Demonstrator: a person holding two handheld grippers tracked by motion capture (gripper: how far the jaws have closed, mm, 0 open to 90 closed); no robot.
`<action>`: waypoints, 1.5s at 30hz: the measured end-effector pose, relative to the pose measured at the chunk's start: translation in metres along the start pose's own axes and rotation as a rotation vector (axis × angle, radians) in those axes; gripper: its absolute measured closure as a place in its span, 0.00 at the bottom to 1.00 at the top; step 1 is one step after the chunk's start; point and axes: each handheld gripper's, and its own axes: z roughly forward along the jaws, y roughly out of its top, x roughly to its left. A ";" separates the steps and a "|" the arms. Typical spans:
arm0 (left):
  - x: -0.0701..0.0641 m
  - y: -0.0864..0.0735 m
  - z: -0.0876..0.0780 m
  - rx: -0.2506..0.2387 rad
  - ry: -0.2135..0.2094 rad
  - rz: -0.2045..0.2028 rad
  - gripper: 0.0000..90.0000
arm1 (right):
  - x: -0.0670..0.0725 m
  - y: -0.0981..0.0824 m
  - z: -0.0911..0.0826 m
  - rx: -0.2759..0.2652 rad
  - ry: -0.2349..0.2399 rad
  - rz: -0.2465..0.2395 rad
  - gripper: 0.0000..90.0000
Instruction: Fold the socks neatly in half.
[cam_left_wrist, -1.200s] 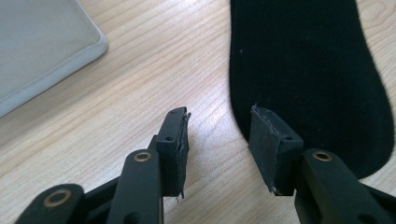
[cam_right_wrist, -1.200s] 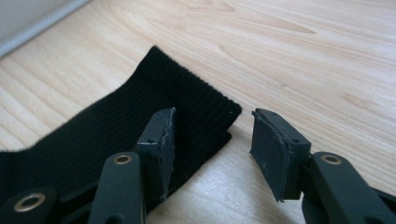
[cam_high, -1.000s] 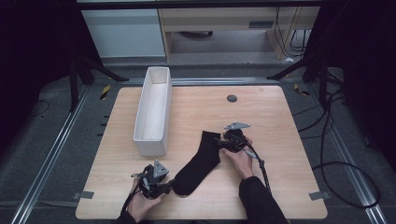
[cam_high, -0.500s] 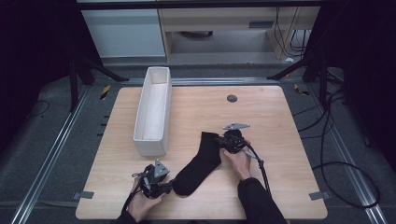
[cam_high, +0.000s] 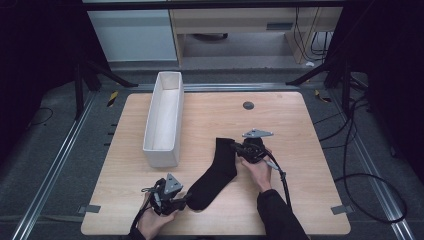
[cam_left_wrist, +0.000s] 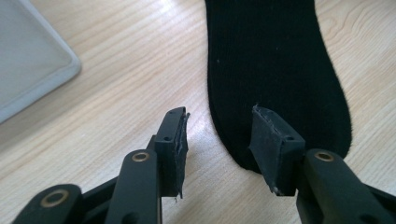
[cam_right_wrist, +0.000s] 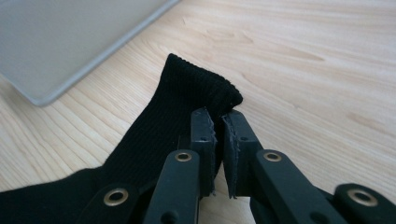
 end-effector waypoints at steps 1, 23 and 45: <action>-0.001 0.000 0.001 0.002 0.003 0.000 0.60 | 0.000 -0.001 0.002 0.018 -0.009 -0.002 0.93; -0.001 0.000 0.006 0.032 0.004 0.006 0.61 | -0.006 -0.010 0.027 0.103 -0.092 -0.071 0.66; 0.000 0.003 0.011 0.006 0.013 -0.008 0.60 | 0.006 0.010 -0.003 -0.037 0.037 -0.033 0.91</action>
